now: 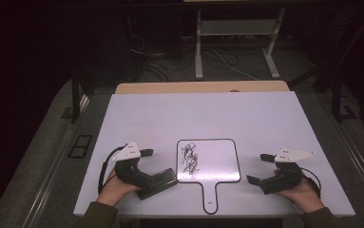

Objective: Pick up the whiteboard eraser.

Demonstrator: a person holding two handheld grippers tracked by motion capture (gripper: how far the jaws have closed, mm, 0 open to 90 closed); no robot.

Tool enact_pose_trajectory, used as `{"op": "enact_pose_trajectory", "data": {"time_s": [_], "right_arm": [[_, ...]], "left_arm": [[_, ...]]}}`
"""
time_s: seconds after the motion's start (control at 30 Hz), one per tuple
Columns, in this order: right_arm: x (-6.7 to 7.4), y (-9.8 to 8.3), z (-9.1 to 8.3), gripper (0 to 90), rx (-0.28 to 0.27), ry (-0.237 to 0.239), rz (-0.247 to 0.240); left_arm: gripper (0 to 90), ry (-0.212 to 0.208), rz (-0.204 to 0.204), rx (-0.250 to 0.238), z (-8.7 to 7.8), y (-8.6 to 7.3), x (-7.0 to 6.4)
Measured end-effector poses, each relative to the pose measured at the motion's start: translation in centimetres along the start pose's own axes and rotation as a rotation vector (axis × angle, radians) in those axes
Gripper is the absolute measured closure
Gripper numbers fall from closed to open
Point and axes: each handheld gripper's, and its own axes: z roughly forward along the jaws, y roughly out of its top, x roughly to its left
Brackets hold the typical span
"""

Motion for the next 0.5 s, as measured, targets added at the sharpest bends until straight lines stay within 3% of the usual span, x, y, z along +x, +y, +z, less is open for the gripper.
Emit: {"op": "enact_pose_trajectory", "data": {"time_s": [0.5], "right_arm": [[-0.11,-0.23,-0.22,0.0,-0.023,-0.014,0.011]], "left_arm": [[0.0,0.013,0.003,0.013,-0.02,0.47,-0.31]]}}
